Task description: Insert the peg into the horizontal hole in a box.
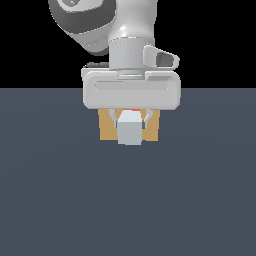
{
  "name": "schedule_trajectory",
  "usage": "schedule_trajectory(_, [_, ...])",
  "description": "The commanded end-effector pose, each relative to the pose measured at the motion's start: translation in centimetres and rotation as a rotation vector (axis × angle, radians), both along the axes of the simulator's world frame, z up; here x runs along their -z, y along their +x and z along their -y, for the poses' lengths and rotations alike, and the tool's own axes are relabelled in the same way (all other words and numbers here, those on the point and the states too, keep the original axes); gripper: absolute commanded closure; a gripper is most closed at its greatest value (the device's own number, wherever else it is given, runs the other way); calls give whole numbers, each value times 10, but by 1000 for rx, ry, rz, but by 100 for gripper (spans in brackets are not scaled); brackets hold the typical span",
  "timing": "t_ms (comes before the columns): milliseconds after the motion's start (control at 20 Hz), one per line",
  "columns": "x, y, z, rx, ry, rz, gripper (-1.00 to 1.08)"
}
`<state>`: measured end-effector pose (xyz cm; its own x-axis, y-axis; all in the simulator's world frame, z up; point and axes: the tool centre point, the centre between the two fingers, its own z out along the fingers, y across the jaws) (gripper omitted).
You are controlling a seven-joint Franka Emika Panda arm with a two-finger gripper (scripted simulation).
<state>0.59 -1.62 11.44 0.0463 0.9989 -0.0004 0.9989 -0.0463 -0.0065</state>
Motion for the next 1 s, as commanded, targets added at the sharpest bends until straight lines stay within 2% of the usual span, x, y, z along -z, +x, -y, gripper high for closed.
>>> schedule_trajectory(0, [-2, 2, -8, -1, 0, 5, 108])
schedule_trajectory(200, [-3, 2, -31, -1, 0, 6, 108])
schedule_trajectory(600, [-5, 5, -97, -1, 1, 9, 108])
schedule_trajectory(950, [-5, 8, -117, -1, 1, 10, 108])
